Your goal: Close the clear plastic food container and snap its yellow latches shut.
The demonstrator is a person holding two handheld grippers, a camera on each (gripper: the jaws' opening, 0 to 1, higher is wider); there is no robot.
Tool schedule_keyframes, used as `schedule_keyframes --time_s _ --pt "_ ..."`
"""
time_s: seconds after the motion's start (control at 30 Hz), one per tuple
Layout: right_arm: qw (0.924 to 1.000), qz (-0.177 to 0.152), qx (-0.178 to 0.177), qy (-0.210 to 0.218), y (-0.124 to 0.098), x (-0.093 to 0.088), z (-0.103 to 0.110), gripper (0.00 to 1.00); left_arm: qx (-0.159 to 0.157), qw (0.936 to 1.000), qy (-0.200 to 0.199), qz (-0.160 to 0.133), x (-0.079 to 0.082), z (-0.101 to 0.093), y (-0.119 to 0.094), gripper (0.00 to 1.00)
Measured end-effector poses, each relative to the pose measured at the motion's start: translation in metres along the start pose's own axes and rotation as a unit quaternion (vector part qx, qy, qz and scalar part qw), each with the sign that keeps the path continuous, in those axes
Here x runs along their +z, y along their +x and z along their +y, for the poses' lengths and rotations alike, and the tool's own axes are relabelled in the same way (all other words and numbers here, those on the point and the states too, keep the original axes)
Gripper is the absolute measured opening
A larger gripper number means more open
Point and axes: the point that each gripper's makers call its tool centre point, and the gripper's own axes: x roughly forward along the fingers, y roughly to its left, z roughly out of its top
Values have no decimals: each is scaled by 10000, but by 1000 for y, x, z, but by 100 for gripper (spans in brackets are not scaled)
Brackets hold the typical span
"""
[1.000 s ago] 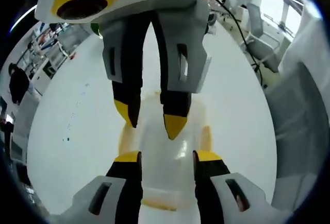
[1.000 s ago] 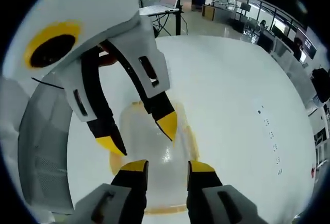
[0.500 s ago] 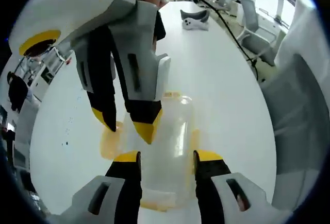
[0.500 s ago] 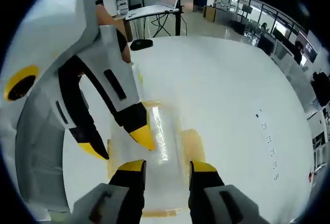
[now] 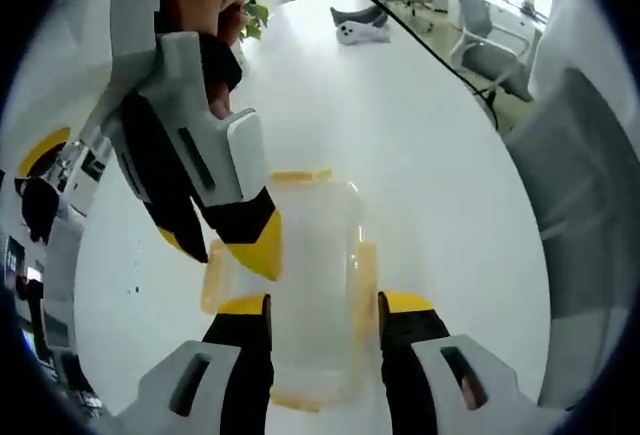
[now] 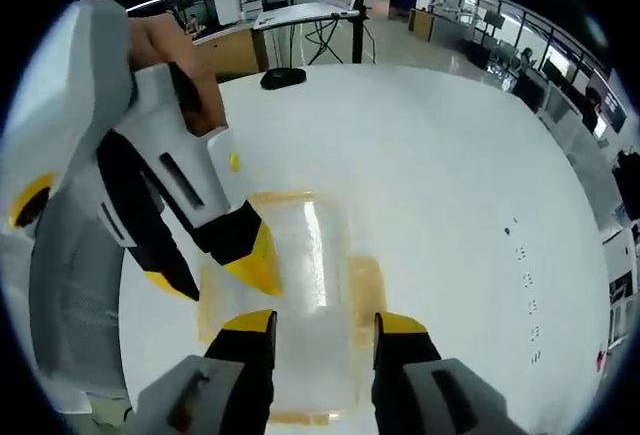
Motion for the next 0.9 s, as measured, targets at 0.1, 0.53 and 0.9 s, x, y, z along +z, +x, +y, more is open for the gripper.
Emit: schedule_keyframes --time_s 0.1,0.53,0.9 --pt "10000 19 61 20 1 0 -3 38 118 9994 332 53 -2 0 1 41" --pt "9974 140 706 14 7 1 2 35 411 9975 531 200 -4 -2 5 41" --pt "9933 274 1117 -68 10 1 3 34 659 9955 620 278 -6 -1 6 40"
